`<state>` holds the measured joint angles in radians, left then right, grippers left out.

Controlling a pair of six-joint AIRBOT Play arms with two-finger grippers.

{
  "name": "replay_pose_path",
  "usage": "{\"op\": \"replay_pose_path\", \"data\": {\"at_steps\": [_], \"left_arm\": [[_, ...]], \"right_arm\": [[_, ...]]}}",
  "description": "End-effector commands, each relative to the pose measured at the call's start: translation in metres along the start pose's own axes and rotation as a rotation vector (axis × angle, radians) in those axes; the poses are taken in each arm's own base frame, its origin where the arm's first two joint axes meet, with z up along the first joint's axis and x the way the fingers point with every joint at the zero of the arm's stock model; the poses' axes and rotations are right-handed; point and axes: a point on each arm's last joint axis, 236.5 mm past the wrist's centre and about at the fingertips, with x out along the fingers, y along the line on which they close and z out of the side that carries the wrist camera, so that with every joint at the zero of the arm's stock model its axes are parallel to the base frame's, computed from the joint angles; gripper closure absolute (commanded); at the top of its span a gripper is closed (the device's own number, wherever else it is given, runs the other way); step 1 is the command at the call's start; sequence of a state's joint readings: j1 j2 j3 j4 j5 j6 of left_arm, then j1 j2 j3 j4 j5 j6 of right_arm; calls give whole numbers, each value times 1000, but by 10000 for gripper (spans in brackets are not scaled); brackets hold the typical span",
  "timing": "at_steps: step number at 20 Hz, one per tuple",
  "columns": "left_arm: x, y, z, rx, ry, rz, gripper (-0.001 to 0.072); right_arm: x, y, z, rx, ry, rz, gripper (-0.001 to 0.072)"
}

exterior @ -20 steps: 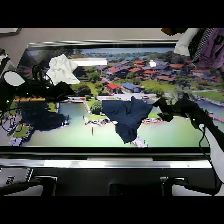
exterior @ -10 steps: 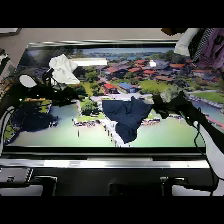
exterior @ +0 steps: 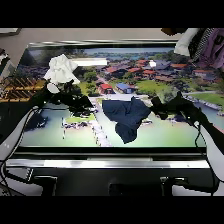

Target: Fold the clothes and pants, and hang the long-sleeved shirts on hangers.

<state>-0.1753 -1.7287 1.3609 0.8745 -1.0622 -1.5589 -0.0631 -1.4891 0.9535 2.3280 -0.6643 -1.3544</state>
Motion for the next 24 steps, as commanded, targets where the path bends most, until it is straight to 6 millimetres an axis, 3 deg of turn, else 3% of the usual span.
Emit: {"op": "replay_pose_path", "data": {"at_steps": [1,6,14,18,19,20,21,24], "left_arm": [[23,-19,5,-17,-25,-73,165],[43,-31,4,-20,-38,-91,166],[76,-47,-15,-86,28,-150,169],[83,-49,-18,-92,33,-155,198],[82,-52,-16,-102,28,-166,301],[81,-54,-14,-108,23,-175,515],[79,-56,-11,-98,17,-179,676],[58,-72,5,10,-21,-212,695]], "right_arm": [[-3,-1,-10,-13,38,-10,681],[-10,6,-7,-26,19,5,681],[-19,13,-6,-48,4,16,681],[-24,15,-6,-61,-1,18,682],[-25,16,-5,-65,-4,19,682],[-26,17,-5,-68,-7,21,682],[-28,19,-4,-80,-12,25,682],[-43,31,-1,-157,-44,54,683]]}}
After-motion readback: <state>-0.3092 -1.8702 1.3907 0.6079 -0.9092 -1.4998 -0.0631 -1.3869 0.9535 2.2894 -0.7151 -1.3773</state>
